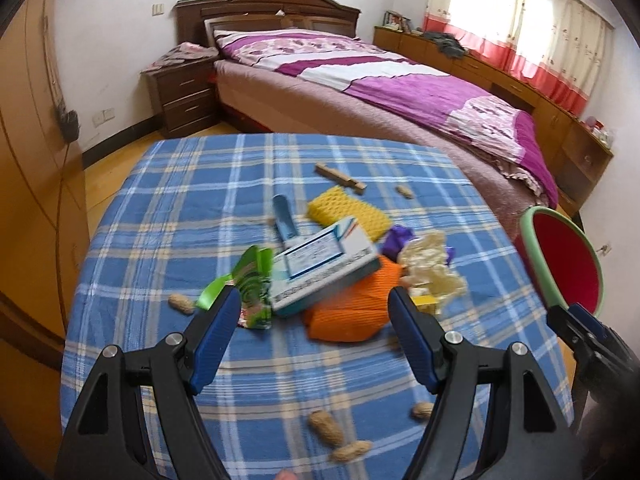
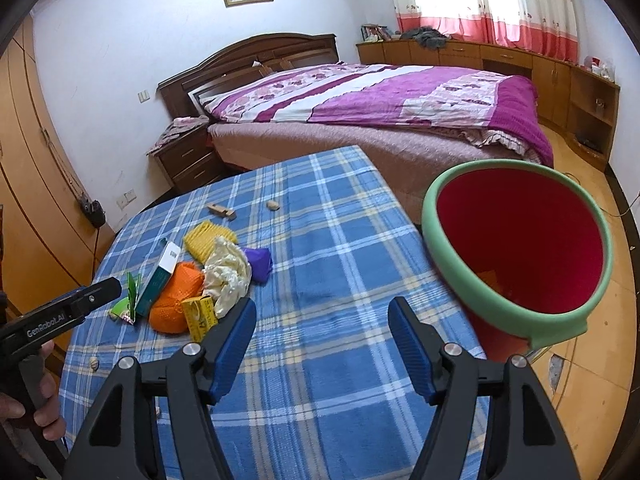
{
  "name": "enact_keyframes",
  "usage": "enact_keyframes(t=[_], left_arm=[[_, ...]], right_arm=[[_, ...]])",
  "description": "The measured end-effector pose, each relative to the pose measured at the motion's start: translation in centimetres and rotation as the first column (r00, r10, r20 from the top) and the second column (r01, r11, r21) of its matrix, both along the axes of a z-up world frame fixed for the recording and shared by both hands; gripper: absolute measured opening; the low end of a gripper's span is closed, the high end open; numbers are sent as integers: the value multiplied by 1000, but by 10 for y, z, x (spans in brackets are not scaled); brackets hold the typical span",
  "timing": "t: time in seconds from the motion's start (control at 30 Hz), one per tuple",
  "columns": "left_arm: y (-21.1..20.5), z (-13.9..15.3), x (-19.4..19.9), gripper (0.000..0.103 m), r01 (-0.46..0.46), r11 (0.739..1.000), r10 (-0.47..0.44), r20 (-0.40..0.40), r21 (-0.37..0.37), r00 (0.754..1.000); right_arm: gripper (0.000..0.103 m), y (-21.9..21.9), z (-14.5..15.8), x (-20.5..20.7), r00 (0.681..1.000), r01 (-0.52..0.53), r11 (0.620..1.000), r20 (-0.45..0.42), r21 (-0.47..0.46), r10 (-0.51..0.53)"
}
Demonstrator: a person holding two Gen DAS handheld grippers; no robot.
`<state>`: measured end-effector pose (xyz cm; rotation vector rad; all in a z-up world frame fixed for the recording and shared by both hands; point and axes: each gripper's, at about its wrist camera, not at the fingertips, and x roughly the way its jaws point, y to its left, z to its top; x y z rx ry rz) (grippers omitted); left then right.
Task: Collect trash
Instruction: 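Move both tools back over the table, then grasp the green packet with the left tool while the right tool grasps the yellow box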
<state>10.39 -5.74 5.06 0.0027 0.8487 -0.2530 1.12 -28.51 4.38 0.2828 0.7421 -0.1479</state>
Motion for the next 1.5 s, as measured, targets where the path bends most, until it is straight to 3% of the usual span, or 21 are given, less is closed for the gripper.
enact_keyframes(t=[0.57,1.17,1.5], left_arm=[[41,-30,22,76,-108,994,109,-33,26,993],[54,-64,57,76,-138,989,142,-80,52,987],[57,-70,64,75,-167,980,174,-63,106,983]], right_arm=[[72,42,-17,26,992,-108,994,-60,12,109],[71,91,-48,61,963,-220,974,-148,52,225],[49,103,-58,71,955,-235,971,-178,36,238]])
